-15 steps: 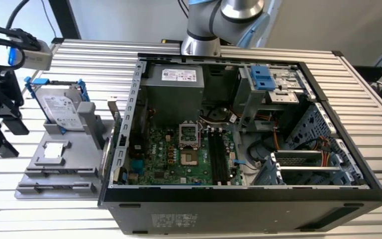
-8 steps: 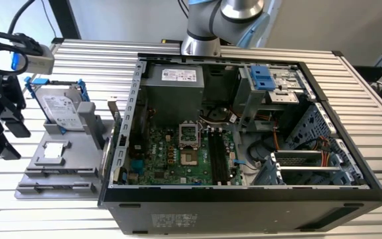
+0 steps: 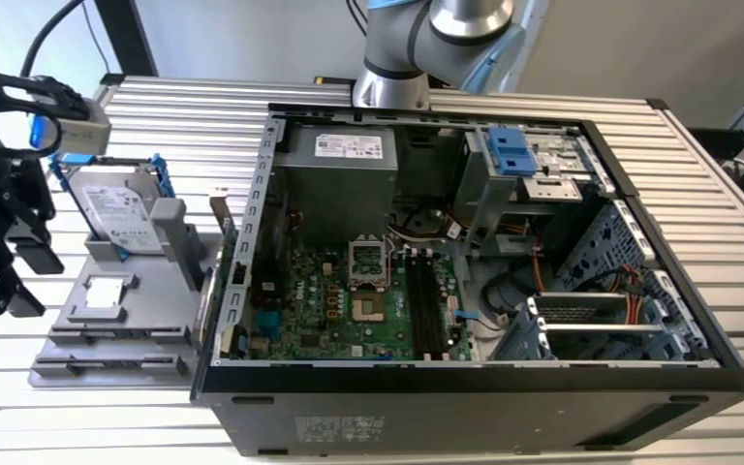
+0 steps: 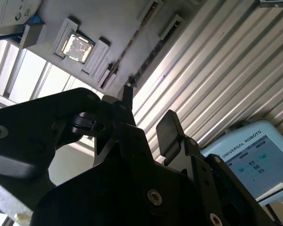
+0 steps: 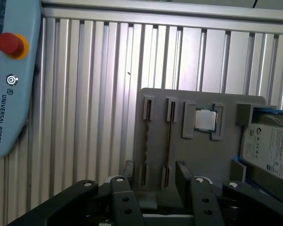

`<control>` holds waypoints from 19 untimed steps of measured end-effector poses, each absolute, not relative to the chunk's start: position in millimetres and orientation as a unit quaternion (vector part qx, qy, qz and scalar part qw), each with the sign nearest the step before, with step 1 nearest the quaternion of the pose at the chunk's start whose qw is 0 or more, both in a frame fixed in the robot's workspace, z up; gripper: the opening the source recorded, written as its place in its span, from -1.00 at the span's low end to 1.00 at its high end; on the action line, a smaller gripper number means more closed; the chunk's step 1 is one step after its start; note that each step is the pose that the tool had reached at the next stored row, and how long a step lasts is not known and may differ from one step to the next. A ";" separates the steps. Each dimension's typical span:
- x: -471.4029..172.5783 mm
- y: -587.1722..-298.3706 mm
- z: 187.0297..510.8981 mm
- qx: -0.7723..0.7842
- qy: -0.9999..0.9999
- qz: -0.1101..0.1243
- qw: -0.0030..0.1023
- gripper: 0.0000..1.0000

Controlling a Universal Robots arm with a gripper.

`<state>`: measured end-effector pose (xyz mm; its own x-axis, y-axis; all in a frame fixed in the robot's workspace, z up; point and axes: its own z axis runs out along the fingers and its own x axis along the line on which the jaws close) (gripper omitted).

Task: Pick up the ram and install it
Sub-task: 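Pick up the ram and move it above insertion slot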

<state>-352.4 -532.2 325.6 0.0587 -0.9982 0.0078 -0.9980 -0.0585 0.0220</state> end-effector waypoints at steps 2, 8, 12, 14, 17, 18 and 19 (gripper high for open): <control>-352.3 -532.1 322.5 0.727 -0.686 -0.004 0.012 1.00; -352.3 -531.9 313.1 0.727 -0.686 -0.001 0.014 1.00; -352.2 -531.8 307.4 0.727 -0.686 0.000 0.016 1.00; -352.2 -531.8 305.1 0.727 -0.686 0.001 0.016 1.00; -352.2 -531.8 304.6 0.727 -0.686 0.001 0.016 1.00; -352.2 -531.8 304.7 0.727 -0.686 0.001 0.017 1.00; -352.2 -531.8 304.6 0.727 -0.686 0.001 0.016 1.00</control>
